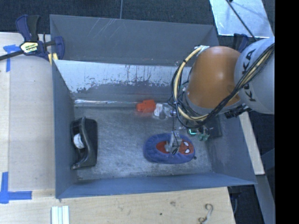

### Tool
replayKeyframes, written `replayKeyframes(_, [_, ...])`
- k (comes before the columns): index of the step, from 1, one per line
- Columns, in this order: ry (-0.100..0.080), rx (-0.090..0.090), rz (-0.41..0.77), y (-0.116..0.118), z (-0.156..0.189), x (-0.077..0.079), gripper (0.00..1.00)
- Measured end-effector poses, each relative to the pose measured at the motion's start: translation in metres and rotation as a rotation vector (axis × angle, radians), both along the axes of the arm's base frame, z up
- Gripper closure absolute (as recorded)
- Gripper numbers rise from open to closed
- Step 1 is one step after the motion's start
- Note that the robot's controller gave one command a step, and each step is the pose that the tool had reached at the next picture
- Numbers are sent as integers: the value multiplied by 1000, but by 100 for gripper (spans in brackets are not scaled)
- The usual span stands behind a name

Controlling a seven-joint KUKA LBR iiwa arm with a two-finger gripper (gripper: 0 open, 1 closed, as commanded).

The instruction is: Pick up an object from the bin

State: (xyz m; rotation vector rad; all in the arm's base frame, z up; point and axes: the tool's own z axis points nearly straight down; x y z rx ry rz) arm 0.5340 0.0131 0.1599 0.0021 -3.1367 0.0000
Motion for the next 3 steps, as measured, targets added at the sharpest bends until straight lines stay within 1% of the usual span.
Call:
replayKeyframes(1, [-3, 0, -71, -24, -93, -1, 0])
replayKeyframes(2, [-16, 0, -70, -24, -88, 3, 100])
replayKeyframes(3, [-17, 0, -87, -23, 34, 6, 100])
